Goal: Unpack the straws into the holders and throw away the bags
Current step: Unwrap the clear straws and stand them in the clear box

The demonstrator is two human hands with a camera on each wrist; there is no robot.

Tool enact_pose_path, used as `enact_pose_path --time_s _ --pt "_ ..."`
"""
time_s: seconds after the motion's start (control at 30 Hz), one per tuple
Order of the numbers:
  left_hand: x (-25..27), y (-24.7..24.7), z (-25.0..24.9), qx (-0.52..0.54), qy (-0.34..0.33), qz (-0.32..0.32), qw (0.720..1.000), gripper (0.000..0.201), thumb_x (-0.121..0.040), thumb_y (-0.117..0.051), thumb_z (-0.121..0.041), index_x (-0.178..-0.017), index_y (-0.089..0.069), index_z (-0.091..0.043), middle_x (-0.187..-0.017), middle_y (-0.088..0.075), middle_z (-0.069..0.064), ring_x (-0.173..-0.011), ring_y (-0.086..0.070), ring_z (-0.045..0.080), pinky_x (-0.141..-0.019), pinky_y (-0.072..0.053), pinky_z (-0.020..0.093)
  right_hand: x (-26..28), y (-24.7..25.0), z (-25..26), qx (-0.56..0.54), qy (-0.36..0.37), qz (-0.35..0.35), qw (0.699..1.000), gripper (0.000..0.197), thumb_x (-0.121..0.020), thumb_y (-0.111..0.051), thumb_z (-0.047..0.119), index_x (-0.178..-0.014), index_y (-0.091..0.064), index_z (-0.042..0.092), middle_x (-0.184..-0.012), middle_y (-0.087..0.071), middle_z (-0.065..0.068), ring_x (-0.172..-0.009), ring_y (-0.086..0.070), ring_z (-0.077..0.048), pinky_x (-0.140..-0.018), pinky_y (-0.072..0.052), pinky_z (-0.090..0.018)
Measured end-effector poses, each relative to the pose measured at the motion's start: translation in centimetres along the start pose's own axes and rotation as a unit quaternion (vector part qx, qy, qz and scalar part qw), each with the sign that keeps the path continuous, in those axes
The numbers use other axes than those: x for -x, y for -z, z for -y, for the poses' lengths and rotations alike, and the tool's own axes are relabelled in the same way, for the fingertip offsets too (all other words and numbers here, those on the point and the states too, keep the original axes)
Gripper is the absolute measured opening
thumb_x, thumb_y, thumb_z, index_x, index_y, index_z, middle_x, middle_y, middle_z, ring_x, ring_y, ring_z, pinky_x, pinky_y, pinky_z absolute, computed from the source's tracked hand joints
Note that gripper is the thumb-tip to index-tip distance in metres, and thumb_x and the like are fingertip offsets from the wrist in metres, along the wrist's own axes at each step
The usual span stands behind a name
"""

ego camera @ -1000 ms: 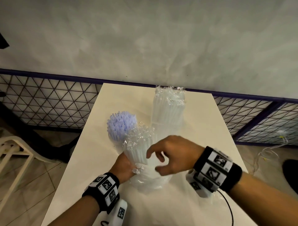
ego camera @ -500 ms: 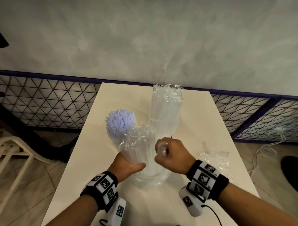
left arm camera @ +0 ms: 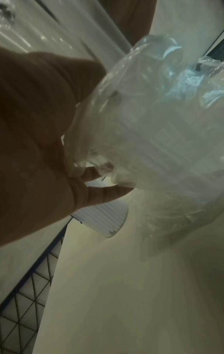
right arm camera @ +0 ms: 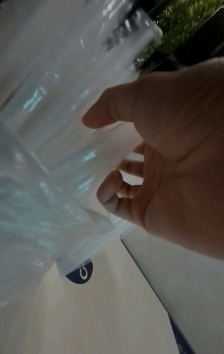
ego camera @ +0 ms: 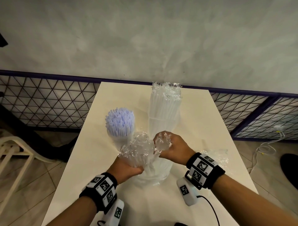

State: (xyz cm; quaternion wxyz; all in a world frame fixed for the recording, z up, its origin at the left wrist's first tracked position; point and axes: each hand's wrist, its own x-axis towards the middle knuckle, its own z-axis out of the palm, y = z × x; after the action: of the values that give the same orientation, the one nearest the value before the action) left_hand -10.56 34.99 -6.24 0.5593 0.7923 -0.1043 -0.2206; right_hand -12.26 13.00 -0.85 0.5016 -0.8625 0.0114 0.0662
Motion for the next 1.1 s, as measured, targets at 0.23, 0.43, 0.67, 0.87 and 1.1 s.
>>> enact_pose_path --time_s 0.23,0.43,0.67,0.87,1.1 --pt "-0.1 0.0 -0.1 -0.006 -0.001 0.004 1.0 0.028 -0.068 -0.076 0.003 -0.075 -0.068 -0.023 -0.071 -0.073 -0.017 -0.067 -0.065 -0.007 -0.064 -0.044 0.004 -0.2 -0.1 -0.2 -0.015 -0.018 0.019 1.0 0.019 -0.074 -0.08 0.008 -0.089 -0.073 0.018 -0.088 -0.073 -0.005 -0.08 -0.068 -0.014 -0.08 -0.055 -0.034" --pt "-0.2 0.0 -0.1 0.002 -0.001 0.007 1.0 0.026 -0.069 -0.077 0.003 -0.071 -0.069 -0.022 -0.067 -0.072 -0.016 -0.065 -0.065 -0.008 -0.062 -0.044 0.004 -0.6 0.2 -0.2 -0.025 -0.027 0.026 0.999 0.02 -0.076 -0.083 0.012 -0.08 -0.069 0.025 -0.078 -0.069 0.015 -0.077 -0.065 -0.003 -0.076 -0.05 -0.019" --pt "0.0 0.4 -0.5 0.028 -0.024 0.024 0.999 0.034 -0.06 -0.079 -0.009 -0.091 -0.071 -0.023 -0.089 -0.076 -0.011 -0.085 -0.069 -0.001 -0.075 -0.047 0.005 -1.0 3.3 3.0 -0.063 0.002 -0.05 0.997 0.015 -0.079 -0.076 0.004 -0.086 -0.072 0.016 -0.085 -0.075 -0.001 -0.081 -0.072 -0.013 -0.08 -0.058 -0.032" --pt "-0.3 0.5 -0.1 0.018 -0.009 0.026 0.999 0.035 -0.062 -0.082 -0.007 -0.095 -0.072 -0.018 -0.091 -0.076 -0.008 -0.09 -0.07 0.003 -0.08 -0.05 0.014 -1.4 9.2 9.6 -0.08 0.086 -0.124 0.985 0.019 -0.079 -0.076 0.002 -0.081 -0.072 0.02 -0.071 -0.071 0.007 -0.059 -0.062 -0.006 -0.046 -0.044 -0.021" --pt "-0.4 0.4 0.0 0.011 0.004 0.021 1.0 0.035 -0.051 -0.079 -0.026 -0.086 -0.073 -0.019 -0.086 -0.076 -0.004 -0.085 -0.071 0.005 -0.082 -0.052 0.022 -4.8 13.4 14.5 -0.081 0.14 -0.204 0.966 0.012 -0.077 -0.077 0.013 -0.082 -0.071 0.022 -0.085 -0.072 0.001 -0.077 -0.07 -0.018 -0.059 -0.055 -0.035"
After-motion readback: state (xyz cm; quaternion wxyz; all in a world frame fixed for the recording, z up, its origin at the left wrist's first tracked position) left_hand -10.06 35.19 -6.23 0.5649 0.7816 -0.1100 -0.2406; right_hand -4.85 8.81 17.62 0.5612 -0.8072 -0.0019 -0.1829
